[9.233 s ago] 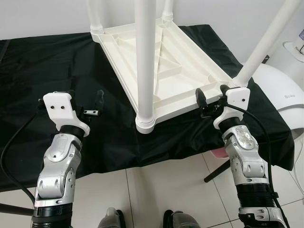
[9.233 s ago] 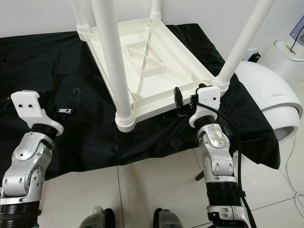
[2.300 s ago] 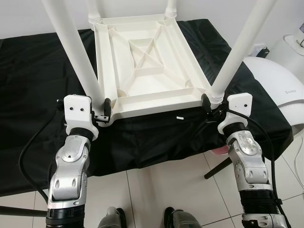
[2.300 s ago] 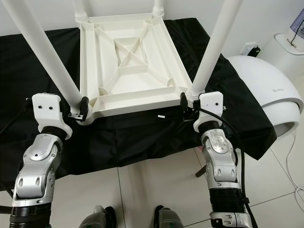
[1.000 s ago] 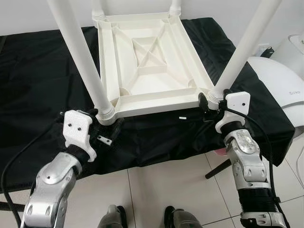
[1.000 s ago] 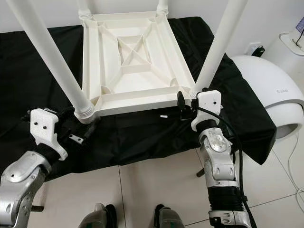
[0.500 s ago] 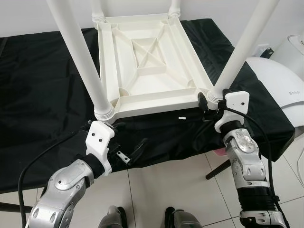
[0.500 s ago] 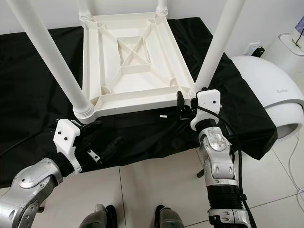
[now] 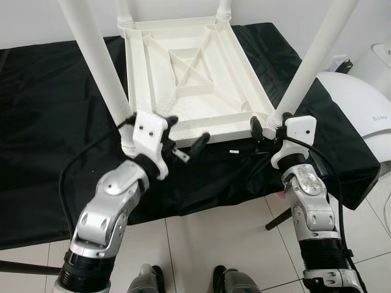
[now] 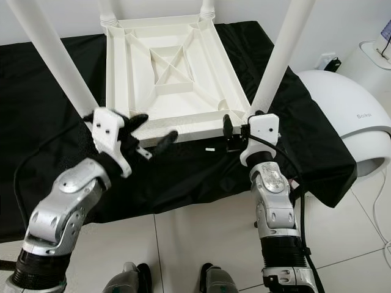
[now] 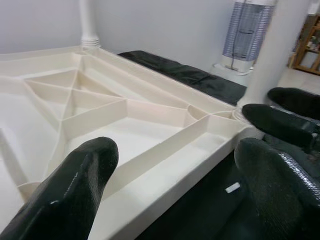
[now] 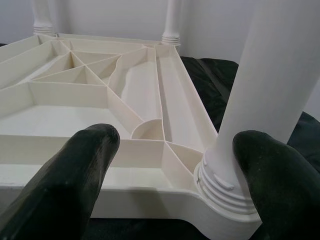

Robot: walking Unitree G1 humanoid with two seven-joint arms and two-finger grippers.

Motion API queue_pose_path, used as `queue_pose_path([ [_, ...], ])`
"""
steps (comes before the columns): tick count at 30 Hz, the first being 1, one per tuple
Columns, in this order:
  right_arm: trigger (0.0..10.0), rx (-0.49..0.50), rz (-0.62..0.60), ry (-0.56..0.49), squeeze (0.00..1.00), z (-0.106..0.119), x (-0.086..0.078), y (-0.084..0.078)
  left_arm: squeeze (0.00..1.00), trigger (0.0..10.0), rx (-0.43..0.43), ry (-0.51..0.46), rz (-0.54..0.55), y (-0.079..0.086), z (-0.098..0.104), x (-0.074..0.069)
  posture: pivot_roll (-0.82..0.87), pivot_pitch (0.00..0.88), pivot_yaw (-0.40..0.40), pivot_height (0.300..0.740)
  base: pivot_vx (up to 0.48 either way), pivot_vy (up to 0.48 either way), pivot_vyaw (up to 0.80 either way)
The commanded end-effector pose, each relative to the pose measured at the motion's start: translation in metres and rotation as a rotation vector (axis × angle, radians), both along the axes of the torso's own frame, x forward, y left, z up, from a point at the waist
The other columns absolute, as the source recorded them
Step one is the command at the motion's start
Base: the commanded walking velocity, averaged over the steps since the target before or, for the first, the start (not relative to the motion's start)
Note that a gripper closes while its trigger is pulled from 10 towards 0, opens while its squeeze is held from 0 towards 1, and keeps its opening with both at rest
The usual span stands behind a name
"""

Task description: Building children table

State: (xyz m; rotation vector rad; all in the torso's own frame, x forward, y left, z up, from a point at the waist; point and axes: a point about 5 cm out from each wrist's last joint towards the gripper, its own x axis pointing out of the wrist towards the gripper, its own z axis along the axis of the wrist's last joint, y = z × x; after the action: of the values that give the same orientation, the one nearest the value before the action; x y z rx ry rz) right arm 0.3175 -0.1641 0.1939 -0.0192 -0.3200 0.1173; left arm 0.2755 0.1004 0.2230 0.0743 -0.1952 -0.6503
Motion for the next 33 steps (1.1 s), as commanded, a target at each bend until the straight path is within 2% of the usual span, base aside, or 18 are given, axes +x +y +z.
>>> queue_pose_path([
  [1,10.0,-0.001,0.001,-0.002,0.0,-0.002,-0.001,0.001,0.0,10.0,0.002,0.033,0.025,0.001,-0.006,0.003,-0.05,0.188,0.034,0.74,0.0,0.0,0.0],
  [3,10.0,-0.001,0.001,-0.002,0.0,-0.002,-0.001,0.001,0.0,10.0,0.002,0.033,0.025,0.001,-0.006,0.003,-0.05,0.188,0.034,0.74,0.0,0.0,0.0],
  [5,10.0,-0.004,0.035,-0.008,0.0,0.001,0.002,0.008,0.0,10.0,0.012,0.025,0.057,-0.001,-0.004,0.013,-0.05,0.185,0.03,0.74,0.0,0.0,0.0],
  [7,10.0,-0.004,0.035,-0.008,0.0,0.001,0.002,0.008,0.0,10.0,0.012,0.025,0.057,-0.001,-0.004,0.013,-0.05,0.185,0.03,0.74,0.0,0.0,0.0],
  [11,10.0,-0.004,0.106,-0.033,0.0,0.011,0.012,0.025,0.0,10.0,0.019,0.017,0.101,-0.006,0.002,0.03,-0.06,0.184,0.033,0.74,0.0,0.0,0.0],
  [12,10.0,-0.004,0.106,-0.033,0.0,0.011,0.012,0.025,0.0,10.0,0.019,0.017,0.101,-0.006,0.002,0.03,-0.06,0.184,0.033,0.74,0.0,0.0,0.0],
  [15,10.0,0.005,0.152,-0.057,0.0,0.022,0.02,0.039,0.0,10.0,0.021,0.006,0.133,-0.009,0.007,0.041,-0.06,0.19,0.028,0.74,0.0,0.0,0.0],
  [18,10.0,0.015,0.178,-0.071,0.0,0.029,0.025,0.049,0.0,10.0,0.006,0.006,0.155,-0.01,0.011,0.047,-0.06,0.198,0.023,0.74,0.0,0.0,0.0],
  [21,10.0,0.015,0.178,-0.071,0.0,0.029,0.025,0.049,0.0,10.0,0.006,0.006,0.155,-0.01,0.011,0.047,-0.06,0.198,0.023,0.74,0.0,0.0,0.0],
  [23,10.0,0.012,0.215,-0.085,0.0,0.039,0.034,0.06,0.0,10.0,-0.004,0.0,0.201,-0.008,0.018,0.054,-0.05,0.214,0.007,0.74,0.0,0.0,0.0],
  [25,10.0,0.004,0.237,-0.092,0.0,0.043,0.038,0.065,0.0,10.0,-0.009,-0.007,0.222,-0.006,0.021,0.057,-0.05,0.219,0.001,0.74,0.0,0.0,0.0],
  [29,10.0,-0.039,0.275,-0.109,0.0,0.054,0.049,0.069,0.0,10.0,-0.017,-0.022,0.284,0.001,0.031,0.063,-0.03,0.233,-0.02,0.74,0.0,0.0,0.0],
  [33,10.0,-0.053,0.281,-0.115,0.0,0.058,0.052,0.068,0.0,10.0,-0.022,-0.024,0.296,0.002,0.034,0.065,-0.03,0.238,-0.027,0.74,0.0,0.0,0.0],
])
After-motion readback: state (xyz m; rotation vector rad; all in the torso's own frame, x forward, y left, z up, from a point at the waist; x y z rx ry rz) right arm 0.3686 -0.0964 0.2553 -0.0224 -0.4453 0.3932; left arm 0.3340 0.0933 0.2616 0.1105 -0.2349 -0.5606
